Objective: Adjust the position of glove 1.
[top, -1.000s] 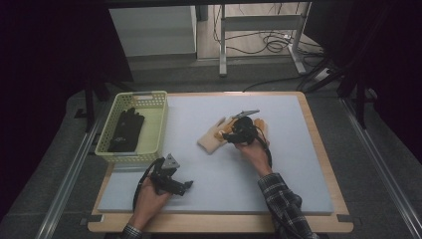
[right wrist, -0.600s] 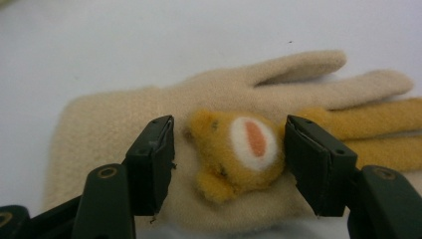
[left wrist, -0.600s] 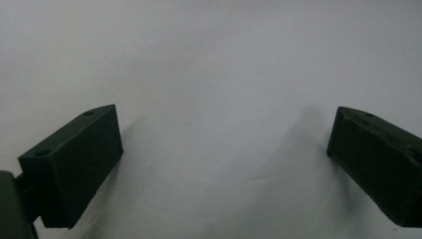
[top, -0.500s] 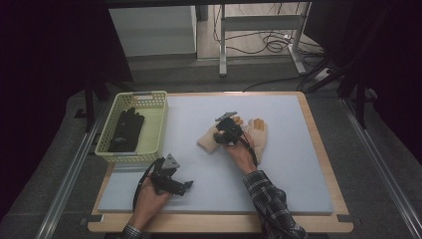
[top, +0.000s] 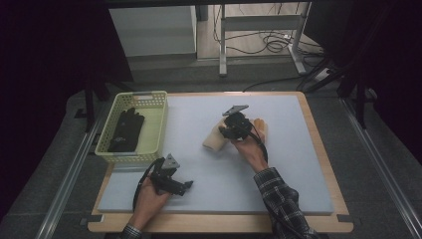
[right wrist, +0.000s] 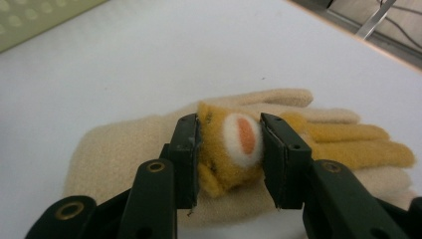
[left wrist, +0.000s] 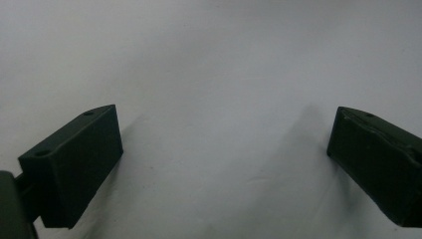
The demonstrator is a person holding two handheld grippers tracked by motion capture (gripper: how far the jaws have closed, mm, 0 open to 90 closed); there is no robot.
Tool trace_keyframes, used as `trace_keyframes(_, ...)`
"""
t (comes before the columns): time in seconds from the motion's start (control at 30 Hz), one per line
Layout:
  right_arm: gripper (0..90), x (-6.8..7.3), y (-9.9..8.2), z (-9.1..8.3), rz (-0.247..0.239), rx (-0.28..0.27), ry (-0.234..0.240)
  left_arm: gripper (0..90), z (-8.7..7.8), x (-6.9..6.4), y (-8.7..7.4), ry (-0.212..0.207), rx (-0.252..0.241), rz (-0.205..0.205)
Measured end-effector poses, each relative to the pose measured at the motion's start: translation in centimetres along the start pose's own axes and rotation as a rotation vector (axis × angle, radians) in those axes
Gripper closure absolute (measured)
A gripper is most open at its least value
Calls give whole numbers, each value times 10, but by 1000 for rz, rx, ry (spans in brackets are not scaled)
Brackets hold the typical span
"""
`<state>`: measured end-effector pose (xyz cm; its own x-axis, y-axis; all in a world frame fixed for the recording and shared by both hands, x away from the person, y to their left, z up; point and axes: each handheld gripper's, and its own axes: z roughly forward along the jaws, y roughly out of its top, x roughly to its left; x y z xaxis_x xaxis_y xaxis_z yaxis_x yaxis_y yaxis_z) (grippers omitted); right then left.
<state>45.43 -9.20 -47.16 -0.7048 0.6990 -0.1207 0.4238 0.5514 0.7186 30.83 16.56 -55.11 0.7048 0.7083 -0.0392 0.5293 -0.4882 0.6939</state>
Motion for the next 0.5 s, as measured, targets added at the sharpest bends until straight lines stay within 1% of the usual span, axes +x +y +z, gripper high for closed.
trace_keyframes(0.13,608,-6,2,-17,-22,-8,-2,9,0,0,0,0,2,0)
trace_keyframes(0.27,608,-17,-1,-36,-45,-11,-7,9,0,0,0,-1,0,-2)
trace_keyframes(0.43,608,-35,-11,-57,-49,-20,38,9,0,0,0,0,1,-2)
trace_keyframes(0.5,608,-42,-16,-63,-63,-19,46,9,0,0,0,-1,1,-2)
